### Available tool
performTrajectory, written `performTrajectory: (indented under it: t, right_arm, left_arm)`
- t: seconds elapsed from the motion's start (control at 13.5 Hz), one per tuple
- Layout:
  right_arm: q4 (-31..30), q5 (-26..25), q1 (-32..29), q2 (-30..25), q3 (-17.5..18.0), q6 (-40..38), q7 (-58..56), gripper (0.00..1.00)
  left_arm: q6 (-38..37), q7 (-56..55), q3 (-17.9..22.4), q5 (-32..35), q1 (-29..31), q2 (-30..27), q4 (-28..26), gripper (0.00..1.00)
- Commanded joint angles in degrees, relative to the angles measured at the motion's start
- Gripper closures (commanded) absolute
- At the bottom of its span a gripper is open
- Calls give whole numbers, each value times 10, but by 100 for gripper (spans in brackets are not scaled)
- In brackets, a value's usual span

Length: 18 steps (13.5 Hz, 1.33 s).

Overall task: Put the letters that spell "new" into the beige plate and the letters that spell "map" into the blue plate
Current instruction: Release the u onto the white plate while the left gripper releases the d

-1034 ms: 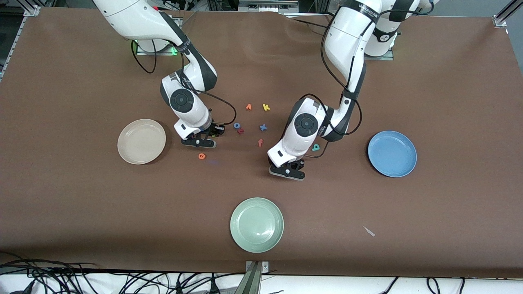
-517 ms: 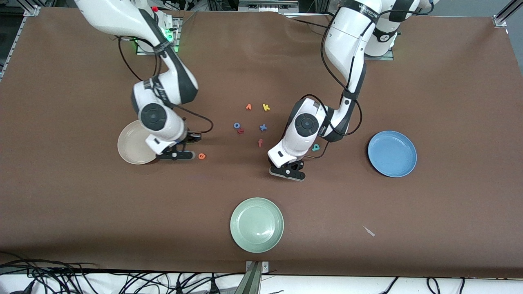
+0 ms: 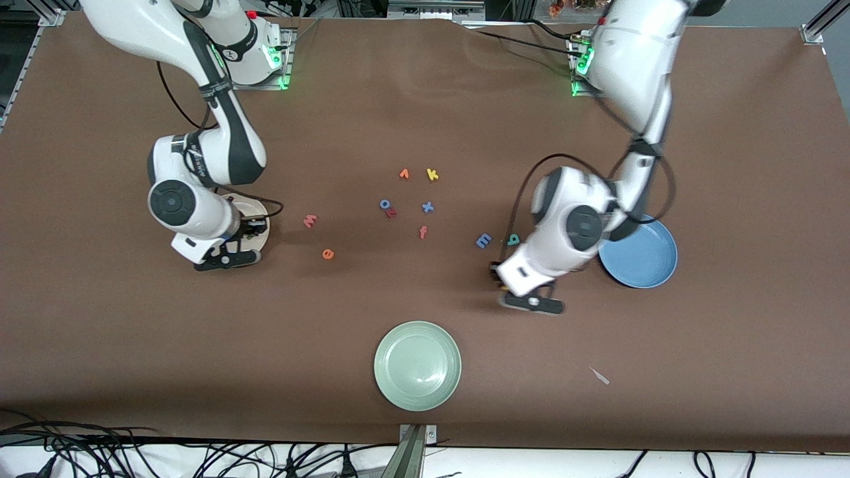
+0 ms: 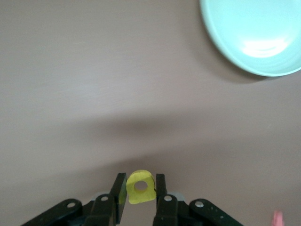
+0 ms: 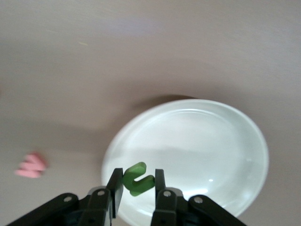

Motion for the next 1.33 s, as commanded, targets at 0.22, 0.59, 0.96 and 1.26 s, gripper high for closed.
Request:
performTrajectory:
  t: [0.22, 0.59, 0.96, 1.26]
  right_arm:
    - [-95, 12, 3, -32, -29, 98, -8, 1]
    - [-76, 71, 14, -47, -18, 56, 151, 0]
    - [-77, 72, 16, -50, 60, 69, 419, 0]
    - [-102, 72, 16, -48, 96, 115, 515, 0]
  left_arm:
    - [-63, 151, -26, 14, 163, -168, -256, 76]
    - [-33, 175, -23, 85, 207, -172, -299, 68]
    - [-12, 175, -24, 85, 200, -166, -292, 27]
    - [1, 160, -52, 70, 178, -166, -276, 27]
